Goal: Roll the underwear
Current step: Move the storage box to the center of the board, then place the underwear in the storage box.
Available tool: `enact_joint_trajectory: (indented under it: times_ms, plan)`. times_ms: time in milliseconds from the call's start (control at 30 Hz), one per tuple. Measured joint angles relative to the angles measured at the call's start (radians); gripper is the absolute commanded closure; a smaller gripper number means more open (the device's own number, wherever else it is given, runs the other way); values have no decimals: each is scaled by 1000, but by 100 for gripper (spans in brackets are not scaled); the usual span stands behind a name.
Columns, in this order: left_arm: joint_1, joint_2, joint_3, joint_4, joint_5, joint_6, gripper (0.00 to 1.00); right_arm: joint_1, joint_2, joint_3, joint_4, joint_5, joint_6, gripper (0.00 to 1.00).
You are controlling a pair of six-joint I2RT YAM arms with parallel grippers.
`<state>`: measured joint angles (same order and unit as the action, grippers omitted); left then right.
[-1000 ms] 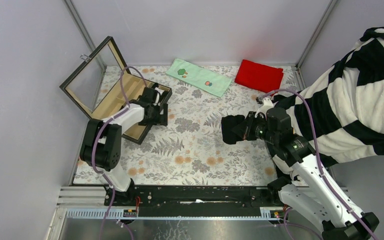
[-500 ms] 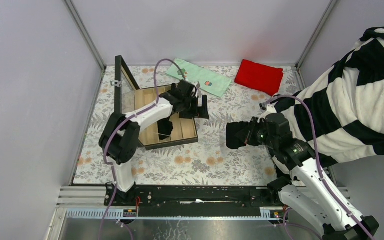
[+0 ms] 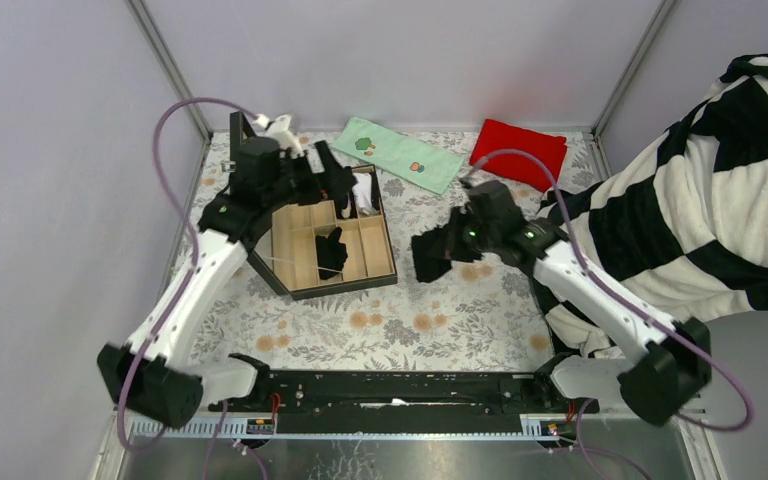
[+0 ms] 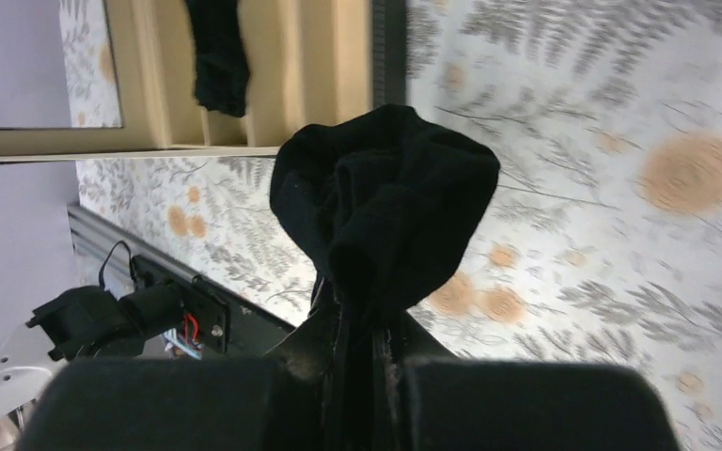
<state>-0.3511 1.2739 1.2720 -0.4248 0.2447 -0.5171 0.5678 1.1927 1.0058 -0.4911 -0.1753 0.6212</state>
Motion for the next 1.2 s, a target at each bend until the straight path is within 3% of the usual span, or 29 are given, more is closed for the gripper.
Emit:
enact_joint_trajectory:
  times_ms: [67, 100, 233, 433, 667, 1200]
  plan:
    - [38, -79, -37, -19, -27, 14, 1, 56, 100, 93, 3, 1, -6, 100]
    - [46, -111, -47, -34, -39, 24, 1, 127, 292, 247, 42, 2, -16, 100]
    - [57, -249, -89, -98, -118, 95, 1, 147, 425, 360, -5, 8, -23, 100]
    - [61, -307, -108, -143, -167, 137, 1, 181, 676, 548, 1, 15, -37, 100]
    - [62, -304, -108, -169, -184, 154, 1, 195, 789, 634, -21, 35, -40, 100]
    - [64, -304, -113, -173, -193, 161, 1, 201, 888, 714, -23, 44, -13, 100]
